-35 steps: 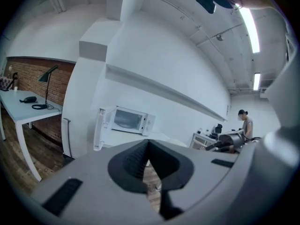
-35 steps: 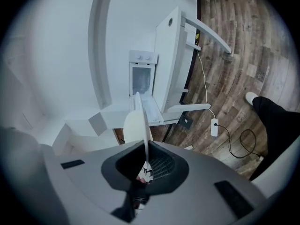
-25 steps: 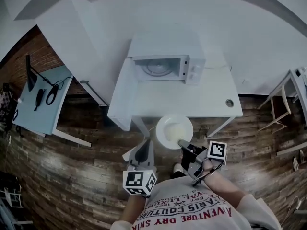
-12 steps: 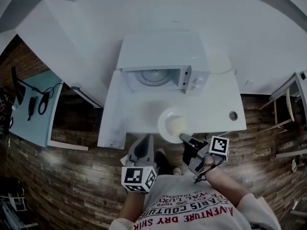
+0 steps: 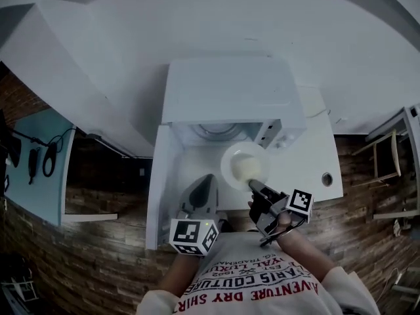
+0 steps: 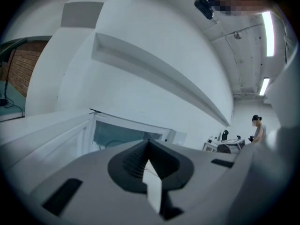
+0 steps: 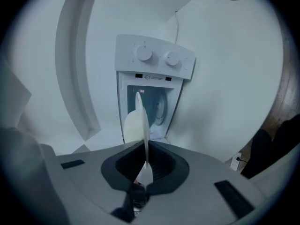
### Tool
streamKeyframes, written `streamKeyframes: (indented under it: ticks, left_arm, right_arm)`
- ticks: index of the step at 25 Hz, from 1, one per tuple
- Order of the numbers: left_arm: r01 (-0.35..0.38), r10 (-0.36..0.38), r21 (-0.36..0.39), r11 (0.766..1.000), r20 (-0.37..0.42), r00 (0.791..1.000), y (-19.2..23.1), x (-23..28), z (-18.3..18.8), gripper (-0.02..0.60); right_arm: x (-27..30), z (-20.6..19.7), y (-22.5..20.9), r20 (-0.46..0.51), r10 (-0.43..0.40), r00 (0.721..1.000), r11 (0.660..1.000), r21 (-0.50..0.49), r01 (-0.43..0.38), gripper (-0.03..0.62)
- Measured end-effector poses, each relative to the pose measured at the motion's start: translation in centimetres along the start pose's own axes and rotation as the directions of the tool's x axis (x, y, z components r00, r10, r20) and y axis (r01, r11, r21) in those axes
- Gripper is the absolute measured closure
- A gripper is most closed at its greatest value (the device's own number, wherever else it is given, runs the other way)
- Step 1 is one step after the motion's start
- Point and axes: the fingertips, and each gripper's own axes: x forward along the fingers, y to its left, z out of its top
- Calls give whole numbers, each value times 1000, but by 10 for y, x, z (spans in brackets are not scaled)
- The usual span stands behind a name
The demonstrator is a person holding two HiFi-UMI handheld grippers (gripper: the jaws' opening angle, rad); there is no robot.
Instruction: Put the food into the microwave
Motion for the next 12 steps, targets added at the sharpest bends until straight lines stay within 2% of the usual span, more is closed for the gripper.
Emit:
streamKeyframes:
  ticks: [8, 12]
  left_arm:
    - [-8, 9, 13, 1000, -29, 1000, 16, 29, -7, 579]
    - [-46, 46, 36, 998, -15, 999, 28, 41, -6, 578]
  right_arm:
    - [48, 24, -13, 13, 1, 1000, 999, 46, -2, 574]
    - [73, 39, -22, 10, 3, 1000, 997, 72, -3, 572]
